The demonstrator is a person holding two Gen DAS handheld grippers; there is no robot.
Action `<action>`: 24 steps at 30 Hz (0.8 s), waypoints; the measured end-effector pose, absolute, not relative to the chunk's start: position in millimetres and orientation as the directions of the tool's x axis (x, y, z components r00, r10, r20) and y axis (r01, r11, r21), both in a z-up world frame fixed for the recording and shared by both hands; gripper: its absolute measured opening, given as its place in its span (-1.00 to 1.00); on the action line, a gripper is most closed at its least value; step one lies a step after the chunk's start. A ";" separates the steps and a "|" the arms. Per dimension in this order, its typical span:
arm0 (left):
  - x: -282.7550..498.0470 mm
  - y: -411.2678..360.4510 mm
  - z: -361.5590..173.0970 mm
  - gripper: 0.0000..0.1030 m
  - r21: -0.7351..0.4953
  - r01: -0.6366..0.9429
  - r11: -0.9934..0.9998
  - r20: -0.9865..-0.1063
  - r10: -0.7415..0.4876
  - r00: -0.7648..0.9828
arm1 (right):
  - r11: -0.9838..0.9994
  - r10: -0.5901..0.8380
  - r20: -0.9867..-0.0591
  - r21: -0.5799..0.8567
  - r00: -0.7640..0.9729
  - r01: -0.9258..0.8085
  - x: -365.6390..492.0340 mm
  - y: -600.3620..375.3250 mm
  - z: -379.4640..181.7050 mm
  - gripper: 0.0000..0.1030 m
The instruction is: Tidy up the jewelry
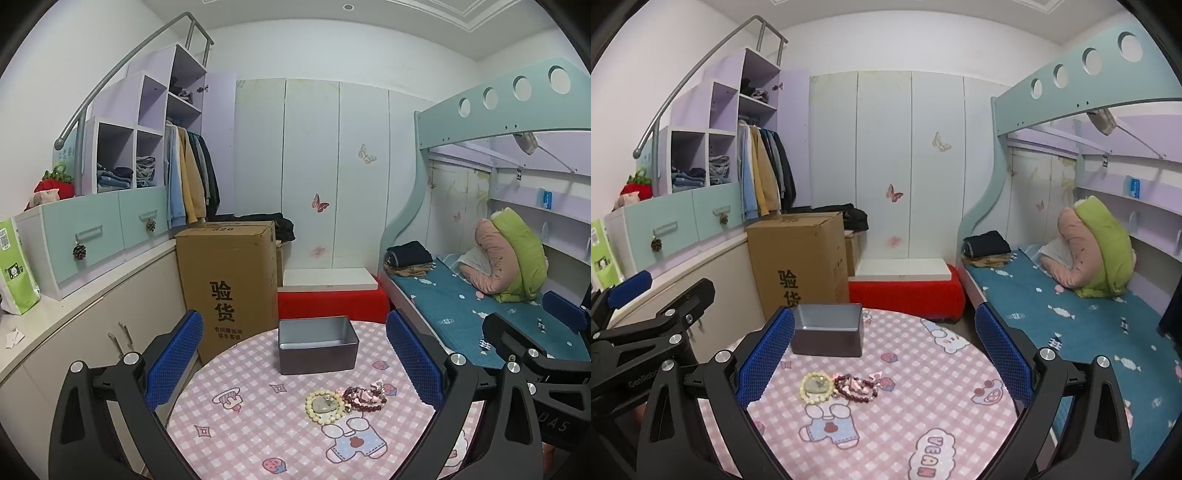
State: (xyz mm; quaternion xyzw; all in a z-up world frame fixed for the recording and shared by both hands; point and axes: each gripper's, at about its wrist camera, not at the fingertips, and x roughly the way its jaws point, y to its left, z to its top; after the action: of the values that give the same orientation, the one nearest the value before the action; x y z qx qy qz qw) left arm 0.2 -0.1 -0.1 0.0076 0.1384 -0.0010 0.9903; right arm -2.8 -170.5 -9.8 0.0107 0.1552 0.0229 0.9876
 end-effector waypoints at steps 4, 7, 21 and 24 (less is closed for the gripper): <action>0.2 -0.6 0.0 0.87 0.015 0.006 1.000 -0.274 -0.002 0.962 | 0.999 0.047 -0.304 0.027 0.952 -0.040 -3.6 -170.0 -9.4 0.85; -0.1 -1.3 -0.1 0.87 0.015 0.008 1.000 -0.272 -0.003 0.962 | 0.999 0.050 -0.309 0.033 0.950 -0.042 -2.7 -171.0 -10.0 0.85; -0.1 0.0 0.0 0.87 0.012 0.005 1.000 -0.278 -0.002 0.960 | 0.999 0.050 -0.310 0.033 0.949 -0.042 -2.5 -171.9 -10.9 0.85; 3.0 -1.3 -5.0 0.87 0.014 0.004 1.000 -0.276 0.000 0.961 | 0.999 0.051 -0.310 0.034 0.950 -0.042 -2.9 -172.1 -10.6 0.85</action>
State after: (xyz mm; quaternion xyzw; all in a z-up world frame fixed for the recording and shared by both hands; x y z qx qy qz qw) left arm 3.0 -1.3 -5.0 0.0070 0.1392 -0.0010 0.9902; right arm -2.9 -172.1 -10.6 0.0136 0.1572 0.0234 0.9872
